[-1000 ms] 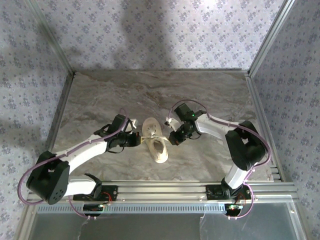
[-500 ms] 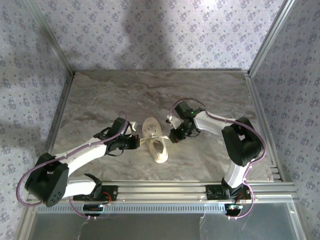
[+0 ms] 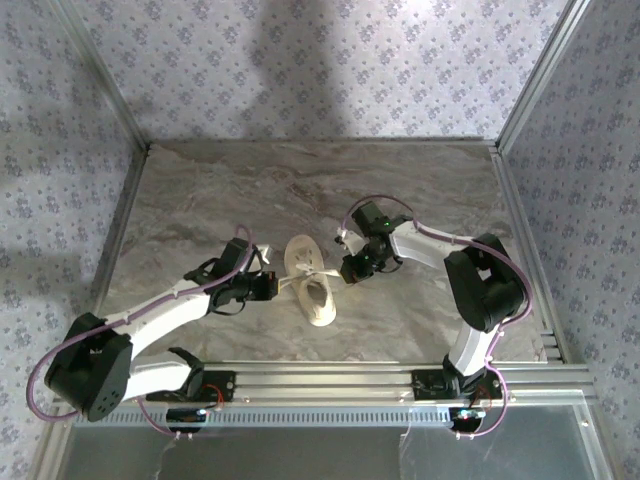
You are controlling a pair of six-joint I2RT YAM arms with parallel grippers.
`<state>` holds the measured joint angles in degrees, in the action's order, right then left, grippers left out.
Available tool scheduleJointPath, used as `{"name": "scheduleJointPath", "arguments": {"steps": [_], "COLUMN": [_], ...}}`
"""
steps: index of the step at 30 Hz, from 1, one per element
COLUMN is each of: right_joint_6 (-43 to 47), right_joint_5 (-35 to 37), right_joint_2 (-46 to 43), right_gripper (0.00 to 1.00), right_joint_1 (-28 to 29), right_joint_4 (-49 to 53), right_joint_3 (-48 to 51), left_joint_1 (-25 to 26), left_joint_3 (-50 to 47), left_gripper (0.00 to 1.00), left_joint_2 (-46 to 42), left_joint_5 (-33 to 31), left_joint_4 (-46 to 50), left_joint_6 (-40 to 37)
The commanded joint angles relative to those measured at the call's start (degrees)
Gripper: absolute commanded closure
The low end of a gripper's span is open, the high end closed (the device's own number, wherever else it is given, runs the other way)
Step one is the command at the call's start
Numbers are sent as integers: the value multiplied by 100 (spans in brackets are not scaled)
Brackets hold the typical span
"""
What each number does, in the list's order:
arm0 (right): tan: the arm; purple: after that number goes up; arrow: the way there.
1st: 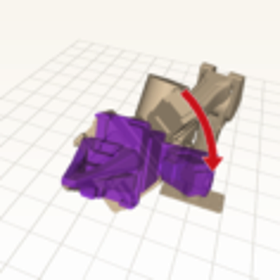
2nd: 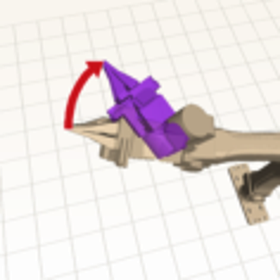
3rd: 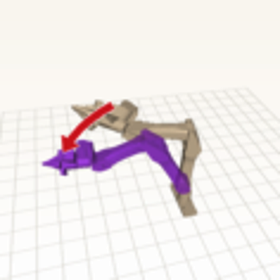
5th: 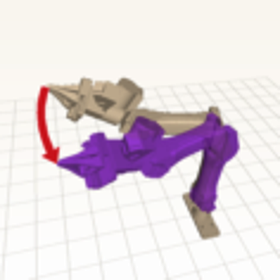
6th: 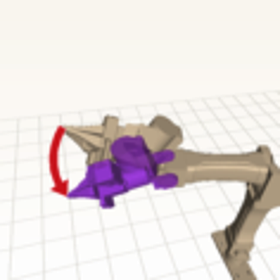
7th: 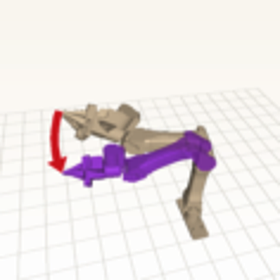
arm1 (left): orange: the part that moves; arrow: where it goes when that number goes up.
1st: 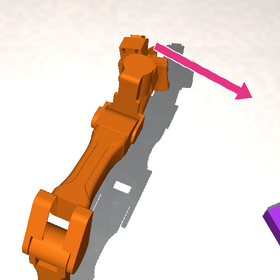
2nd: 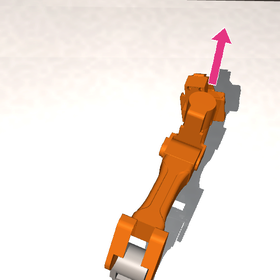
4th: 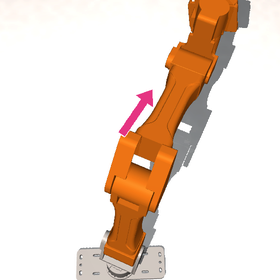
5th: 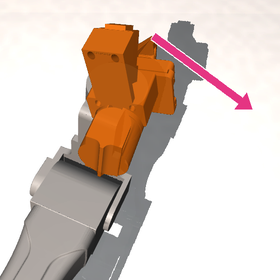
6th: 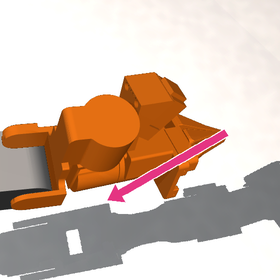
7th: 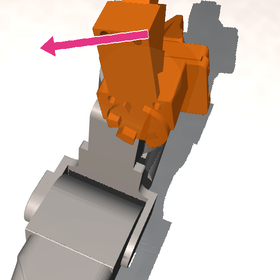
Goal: Tie the shoes
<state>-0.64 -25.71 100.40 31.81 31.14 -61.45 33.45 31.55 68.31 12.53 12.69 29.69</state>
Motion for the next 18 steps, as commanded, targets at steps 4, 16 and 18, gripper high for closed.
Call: {"name": "scheduleJointPath", "arguments": {"steps": [4, 16, 18], "right_joint_6": [-33, 27, 13], "right_joint_5": [182, 14, 27], "right_joint_2": [116, 124, -74], "right_gripper": [100, 94, 76], "right_joint_1": [-76, 5, 34], "right_joint_4": [266, 170, 117], "right_joint_3": [-113, -218, -214], "left_joint_1": [-31, -34, -32], "left_joint_3": [-244, -228, -139], "left_gripper": [100, 99, 84], "left_joint_2": [-282, -294, -310], "left_joint_5": [-339, -280, -269], "left_joint_4": [468, 296, 328], "left_joint_6": [79, 103, 49]}}
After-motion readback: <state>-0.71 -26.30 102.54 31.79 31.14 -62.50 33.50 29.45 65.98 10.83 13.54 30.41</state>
